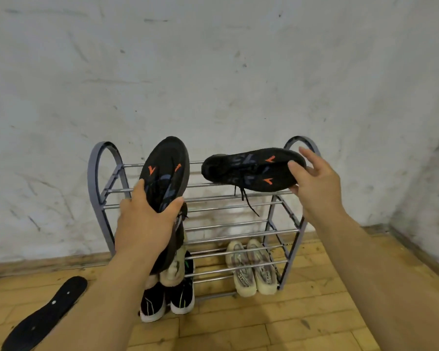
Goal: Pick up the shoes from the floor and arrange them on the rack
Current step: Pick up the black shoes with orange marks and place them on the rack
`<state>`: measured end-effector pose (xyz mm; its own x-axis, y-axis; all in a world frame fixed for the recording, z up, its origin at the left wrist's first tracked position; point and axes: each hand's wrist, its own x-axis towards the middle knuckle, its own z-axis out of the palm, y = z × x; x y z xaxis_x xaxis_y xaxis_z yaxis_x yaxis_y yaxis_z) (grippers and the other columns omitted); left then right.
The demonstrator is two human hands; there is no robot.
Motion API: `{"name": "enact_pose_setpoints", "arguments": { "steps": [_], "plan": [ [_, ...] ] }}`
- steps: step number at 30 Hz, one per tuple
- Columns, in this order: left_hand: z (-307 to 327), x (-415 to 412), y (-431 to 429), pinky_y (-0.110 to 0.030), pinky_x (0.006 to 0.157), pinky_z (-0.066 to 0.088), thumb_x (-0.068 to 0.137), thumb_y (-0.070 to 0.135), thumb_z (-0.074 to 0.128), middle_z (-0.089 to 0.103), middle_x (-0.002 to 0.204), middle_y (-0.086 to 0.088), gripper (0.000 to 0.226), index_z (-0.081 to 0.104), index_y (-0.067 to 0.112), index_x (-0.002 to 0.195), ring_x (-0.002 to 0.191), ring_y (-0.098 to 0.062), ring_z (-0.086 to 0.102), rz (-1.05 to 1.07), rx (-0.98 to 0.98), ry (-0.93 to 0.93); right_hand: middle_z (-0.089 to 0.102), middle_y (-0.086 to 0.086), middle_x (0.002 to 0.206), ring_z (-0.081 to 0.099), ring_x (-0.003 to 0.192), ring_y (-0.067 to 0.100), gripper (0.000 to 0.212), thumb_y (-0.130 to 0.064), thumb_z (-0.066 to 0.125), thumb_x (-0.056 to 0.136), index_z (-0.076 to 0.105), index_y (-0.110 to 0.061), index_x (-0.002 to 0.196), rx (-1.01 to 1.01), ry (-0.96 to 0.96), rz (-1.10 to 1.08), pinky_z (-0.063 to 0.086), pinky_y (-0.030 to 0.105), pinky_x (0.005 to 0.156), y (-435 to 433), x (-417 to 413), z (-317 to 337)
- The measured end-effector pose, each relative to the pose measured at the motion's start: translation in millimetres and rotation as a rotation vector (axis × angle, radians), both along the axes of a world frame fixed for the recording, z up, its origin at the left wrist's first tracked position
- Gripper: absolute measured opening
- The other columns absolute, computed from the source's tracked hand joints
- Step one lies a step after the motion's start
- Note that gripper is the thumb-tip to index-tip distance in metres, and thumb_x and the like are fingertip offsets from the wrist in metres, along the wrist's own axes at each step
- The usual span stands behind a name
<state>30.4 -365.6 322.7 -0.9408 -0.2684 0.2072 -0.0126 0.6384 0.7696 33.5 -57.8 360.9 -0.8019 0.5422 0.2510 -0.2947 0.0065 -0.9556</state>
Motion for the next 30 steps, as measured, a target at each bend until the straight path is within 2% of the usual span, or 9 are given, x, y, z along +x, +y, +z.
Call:
{"name": "enact_pose_setpoints", "arguments": {
  "steps": [3, 9, 14, 17, 20, 23, 26, 28, 30],
  "plan": [
    [7, 13, -3, -0.057, 0.099, 0.054, 0.073, 0.084, 0.062, 0.051, 0.143, -0.004, 0.101, 0.026, 0.039, 0.156, 0.127, -0.032, 0.058, -0.006, 0.007, 0.054, 0.081, -0.004, 0.092, 0.078, 0.093, 0.016, 0.027, -0.016, 0.072, 0.098, 0.071, -0.03, 0.121, 0.096, 0.047, 0.004, 0.064, 0.036, 0.078, 16, 24, 19],
    [10, 48, 16, -0.056, 0.102, 0.052, 0.075, 0.08, 0.065, 0.049, 0.142, -0.004, 0.101, 0.024, 0.038, 0.157, 0.129, -0.03, 0.055, -0.094, 0.018, 0.038, 0.078, 0.008, 0.103, 0.077, 0.092, 0.02, 0.016, -0.031, 0.072, 0.098, 0.076, -0.038, 0.112, 0.136, -0.006, -0.044, 0.062, 0.028, 0.069, 32, 58, 12],
    [5, 61, 37, -0.048, 0.1, 0.053, 0.069, 0.084, 0.064, 0.052, 0.146, 0.001, 0.103, 0.03, 0.039, 0.156, 0.125, -0.026, 0.058, -0.23, 0.099, -0.08, 0.076, 0.002, 0.115, 0.076, 0.1, 0.017, 0.023, -0.03, 0.073, 0.097, 0.075, -0.034, 0.119, 0.083, -0.051, 0.07, 0.063, 0.038, 0.088, 25, 65, 8],
    [2, 71, 55, -0.035, 0.091, 0.049, 0.082, 0.064, 0.074, 0.063, 0.133, 0.009, 0.081, 0.042, 0.036, 0.152, 0.114, -0.018, 0.063, -0.329, 0.225, -0.115, 0.077, 0.006, 0.106, 0.077, 0.098, 0.024, 0.02, -0.028, 0.074, 0.097, 0.075, -0.031, 0.117, -0.004, -0.067, 0.117, 0.064, 0.044, 0.087, 14, 64, 6],
    [3, 80, 75, -0.032, 0.091, 0.051, 0.085, 0.056, 0.075, 0.068, 0.117, 0.022, 0.051, 0.055, 0.05, 0.133, 0.106, -0.008, 0.067, -0.406, 0.349, -0.154, 0.076, 0.007, 0.111, 0.078, 0.094, 0.024, 0.028, -0.029, 0.075, 0.095, 0.073, -0.028, 0.123, -0.046, -0.064, 0.148, 0.065, 0.045, 0.084, 6, 63, 5],
    [5, 88, 91, -0.018, 0.082, 0.052, 0.09, 0.047, 0.074, 0.074, 0.109, 0.025, 0.032, 0.061, 0.057, 0.118, 0.098, 0.003, 0.071, -0.522, 0.453, -0.175, 0.078, 0.002, 0.104, 0.079, 0.087, 0.021, 0.035, -0.026, 0.078, 0.093, 0.07, -0.025, 0.128, -0.076, -0.034, 0.156, 0.065, 0.045, 0.079, 1, 64, 6],
    [7, 92, 97, -0.009, 0.077, 0.052, 0.092, 0.041, 0.075, 0.071, 0.109, 0.034, 0.045, 0.053, 0.06, 0.126, 0.098, 0.012, 0.068, -0.621, 0.44, -0.177, 0.08, 0.0, 0.092, 0.08, 0.084, 0.021, 0.037, -0.024, 0.078, 0.093, 0.069, -0.025, 0.129, -0.085, -0.021, 0.162, 0.065, 0.044, 0.076, -1, 64, 5],
    [8, 93, 97, -0.012, 0.09, 0.053, 0.084, 0.042, 0.083, 0.068, 0.12, 0.033, 0.07, 0.041, 0.064, 0.136, 0.108, 0.011, 0.065, -0.662, 0.379, -0.167, 0.078, 0.006, 0.104, 0.08, 0.085, 0.023, 0.036, -0.025, 0.079, 0.092, 0.07, -0.027, 0.127, -0.088, -0.02, 0.167, 0.065, 0.046, 0.077, -1, 63, 5],
    [7, 91, 96, -0.022, 0.11, 0.04, 0.07, 0.052, 0.091, 0.051, 0.142, 0.026, 0.114, 0.01, 0.07, 0.148, 0.127, 0.004, 0.05, -0.657, 0.264, -0.143, 0.075, 0.008, 0.116, 0.079, 0.089, 0.022, 0.034, -0.027, 0.079, 0.091, 0.07, -0.03, 0.124, -0.078, -0.021, 0.172, 0.065, 0.048, 0.079, -1, 62, 4]
  ]
}}
